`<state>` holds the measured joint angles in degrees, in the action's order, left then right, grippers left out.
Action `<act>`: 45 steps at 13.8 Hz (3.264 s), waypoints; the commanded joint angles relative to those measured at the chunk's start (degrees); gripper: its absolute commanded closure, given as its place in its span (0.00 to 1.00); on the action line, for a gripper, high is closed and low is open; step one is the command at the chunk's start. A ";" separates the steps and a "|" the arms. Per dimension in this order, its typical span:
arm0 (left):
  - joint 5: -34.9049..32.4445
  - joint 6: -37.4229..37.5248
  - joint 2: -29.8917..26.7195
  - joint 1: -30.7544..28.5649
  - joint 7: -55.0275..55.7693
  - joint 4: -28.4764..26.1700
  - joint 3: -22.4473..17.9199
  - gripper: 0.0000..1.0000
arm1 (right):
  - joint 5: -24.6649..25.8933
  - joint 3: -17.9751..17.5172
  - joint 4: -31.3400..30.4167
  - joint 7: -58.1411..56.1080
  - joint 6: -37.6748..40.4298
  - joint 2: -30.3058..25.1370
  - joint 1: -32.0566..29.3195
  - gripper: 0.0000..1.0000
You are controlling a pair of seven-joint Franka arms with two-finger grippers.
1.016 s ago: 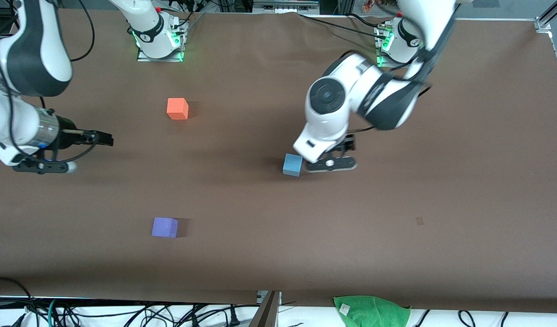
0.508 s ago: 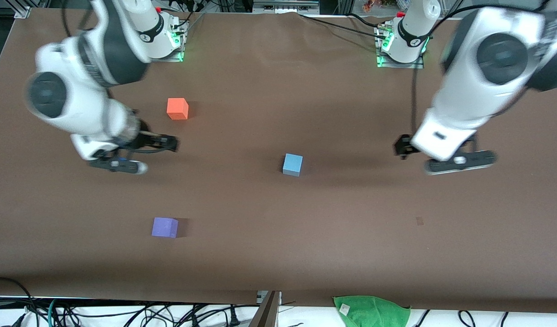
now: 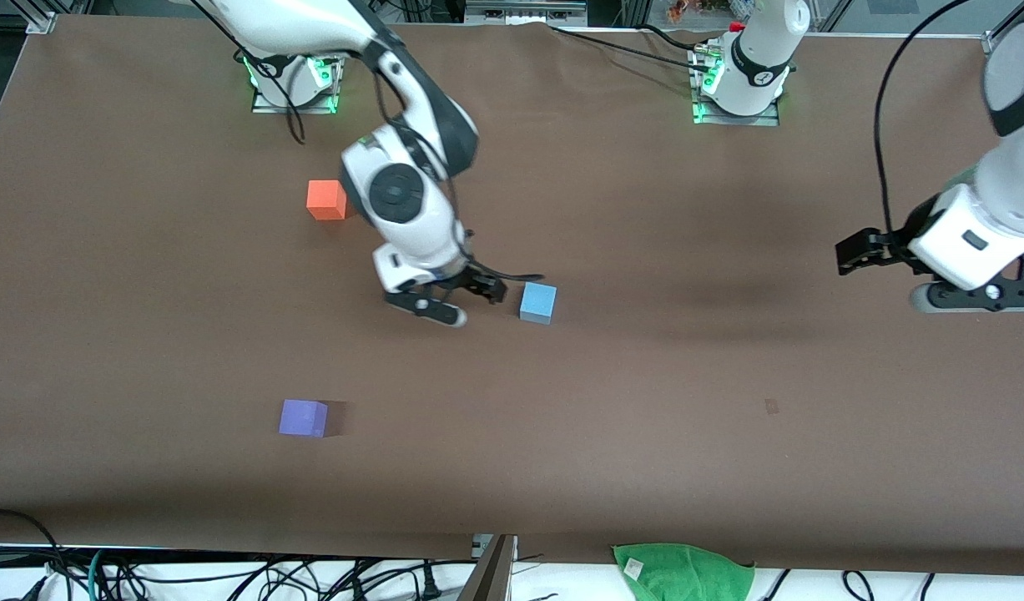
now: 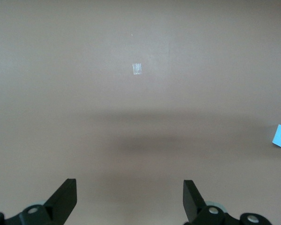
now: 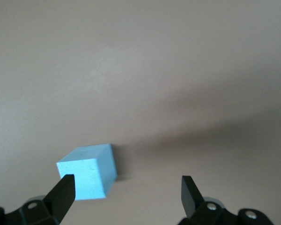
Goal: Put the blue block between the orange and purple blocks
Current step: 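Grasp the light-blue cube with the right gripper, then carry the blue cube with the right gripper toward the orange cube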
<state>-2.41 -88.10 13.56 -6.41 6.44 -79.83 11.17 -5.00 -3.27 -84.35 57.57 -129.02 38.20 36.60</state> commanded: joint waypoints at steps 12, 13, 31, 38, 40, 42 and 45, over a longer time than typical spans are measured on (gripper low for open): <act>2.23 -10.34 -13.30 7.64 -2.67 -19.22 -11.08 0.00 | 10.71 2.39 14.83 11.60 -6.51 16.99 9.80 0.00; 2.32 -10.34 -13.04 7.46 -2.84 -19.22 -11.08 0.00 | 11.58 2.30 14.74 11.78 -7.21 17.52 9.80 0.00; 2.32 -8.14 -12.95 7.29 -2.93 -18.87 -10.99 0.00 | 4.74 2.30 -19.05 -44.02 4.32 -11.63 -19.80 0.93; 2.32 -7.96 -12.95 7.37 -3.10 -18.60 -10.99 0.00 | 3.60 3.00 -37.20 -43.59 -15.99 -14.20 -20.87 0.92; 2.32 -7.96 -12.95 7.37 -3.19 -18.60 -10.99 0.00 | 3.60 3.00 -37.03 -43.59 -16.18 -13.94 -21.05 0.88; 2.32 -7.88 -12.95 7.37 -3.19 -18.60 -10.99 0.00 | 3.60 3.00 -36.85 -43.77 -16.09 -13.94 -21.75 0.75; 2.32 -7.44 -12.95 7.37 -3.28 -18.60 -10.99 0.00 | 3.68 3.09 -36.85 -44.73 -16.35 -13.50 -22.80 0.71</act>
<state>1.01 -96.72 0.90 0.63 3.16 -98.93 0.20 -0.39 0.09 -119.72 13.88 -144.56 25.91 14.79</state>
